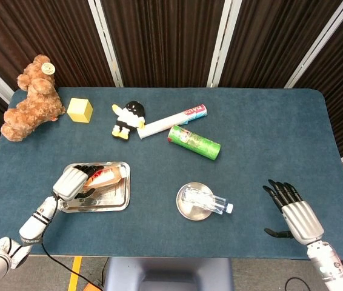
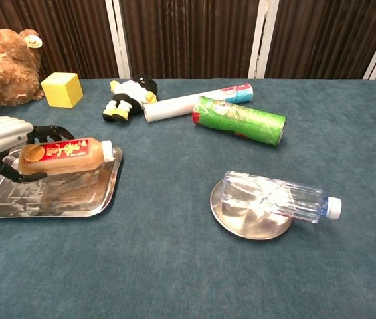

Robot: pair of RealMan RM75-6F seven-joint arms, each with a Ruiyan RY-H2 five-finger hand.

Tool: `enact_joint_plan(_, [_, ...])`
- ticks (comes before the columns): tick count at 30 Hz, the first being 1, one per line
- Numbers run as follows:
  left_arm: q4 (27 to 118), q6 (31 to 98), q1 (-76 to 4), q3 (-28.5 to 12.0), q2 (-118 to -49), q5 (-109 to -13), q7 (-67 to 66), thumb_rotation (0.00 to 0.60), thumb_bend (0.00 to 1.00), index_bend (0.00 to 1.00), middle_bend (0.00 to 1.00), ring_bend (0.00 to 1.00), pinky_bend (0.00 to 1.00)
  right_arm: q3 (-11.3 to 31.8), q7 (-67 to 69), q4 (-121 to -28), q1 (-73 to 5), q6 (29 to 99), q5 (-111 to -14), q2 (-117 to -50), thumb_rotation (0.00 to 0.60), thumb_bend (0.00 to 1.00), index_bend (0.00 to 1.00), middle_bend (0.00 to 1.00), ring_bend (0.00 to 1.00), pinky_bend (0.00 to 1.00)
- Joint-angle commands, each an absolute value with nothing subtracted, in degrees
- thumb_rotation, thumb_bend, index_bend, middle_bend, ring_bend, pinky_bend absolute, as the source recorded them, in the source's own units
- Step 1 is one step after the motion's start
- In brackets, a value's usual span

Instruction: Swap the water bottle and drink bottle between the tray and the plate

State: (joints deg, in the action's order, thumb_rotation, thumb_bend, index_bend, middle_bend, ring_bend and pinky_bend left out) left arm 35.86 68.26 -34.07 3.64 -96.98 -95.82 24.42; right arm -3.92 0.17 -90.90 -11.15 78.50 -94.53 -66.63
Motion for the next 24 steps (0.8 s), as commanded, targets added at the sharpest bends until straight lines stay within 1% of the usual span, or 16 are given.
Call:
enact_joint_plan(1, [36.1,67.6,-33.9,3.9,-96.8,-95.4,25.3,0.600,0.43,0.24,0.22,0.17,0.32,-3.9,0.0,-90.9,-11.2,78.2,-94.4,-66.8,0.600,0.20,0.00,0.00,0.00,0.17])
enact_joint_plan(3, [38.5,66.4,-33.9,4.0,-95.8,-94.8,28.4,0.600,0.42,0.10,0.07,0.06,0.27,-3.8,-0.2,-90.9,-11.2,78.0,-94.3,-66.9,0.600,0.20,0.00,0.00,0.00,0.17])
enact_joint_plan(4, [39.7,65.7,-34.0,4.1,-95.1,-94.6,29.4,0.600,0.41,0.04,0.02,0.02,0.24,-3.8,-0.3,-90.9,-11.2,77.9,-94.3,-66.9,0.600,0.20,0.00,0.00,0.00,0.17])
enact_joint_plan(5, [41.1,65.1,-34.1,4.3,-94.2,-94.4,30.1,0.600,0.40,0.01,0.00,0.00,0.21,-3.9,-0.3,-91.0,-11.3,77.7,-94.3,-66.8,0.600,0.20,0.00,0.00,0.00,0.17])
enact_joint_plan(10, [45.1,63.8,-34.1,4.7,-91.7,-94.0,28.5,0.600,0.39,0.00,0.00,0.00,0.18,-4.3,-0.5,-91.5,-11.0,78.2,-95.2,-66.4,0.600,0.20,0.00,0.00,0.00,0.17])
enact_joint_plan(13, [47.4,65.0,-33.5,4.1,-90.5,-93.4,26.5,0.600,0.39,0.00,0.00,0.00,0.17,-4.3,-0.4,-91.7,-10.7,78.6,-95.5,-66.2,0.600,0.20,0.00,0.00,0.00,0.17])
enact_joint_plan(16, [51.0,67.6,-32.4,3.6,-88.2,-93.0,24.7,0.600,0.38,0.00,0.00,0.00,0.15,-4.3,-0.5,-91.7,-10.6,78.7,-95.5,-66.1,0.600,0.20,0.00,0.00,0.00,0.17])
enact_joint_plan(19, [57.1,72.0,-29.9,3.3,-84.4,-92.7,21.0,0.600,0.38,0.00,0.00,0.00,0.12,-4.0,-1.3,-91.7,-10.3,79.1,-95.3,-66.1,0.600,0.20,0.00,0.00,0.00,0.17])
enact_joint_plan(22, [65.9,79.8,-24.8,3.1,-79.8,-91.9,15.1,0.600,0.39,0.00,0.00,0.00,0.08,-3.3,-4.3,-91.8,-9.3,80.5,-94.4,-66.5,0.600,0.20,0.00,0.00,0.00,0.17])
enact_joint_plan(24, [73.2,84.9,-20.1,3.4,-76.9,-90.2,7.8,0.600,0.41,0.00,0.00,0.00,0.07,-2.8,-7.3,-92.2,-8.4,81.9,-93.5,-66.9,0.600,0.20,0.00,0.00,0.00,0.16])
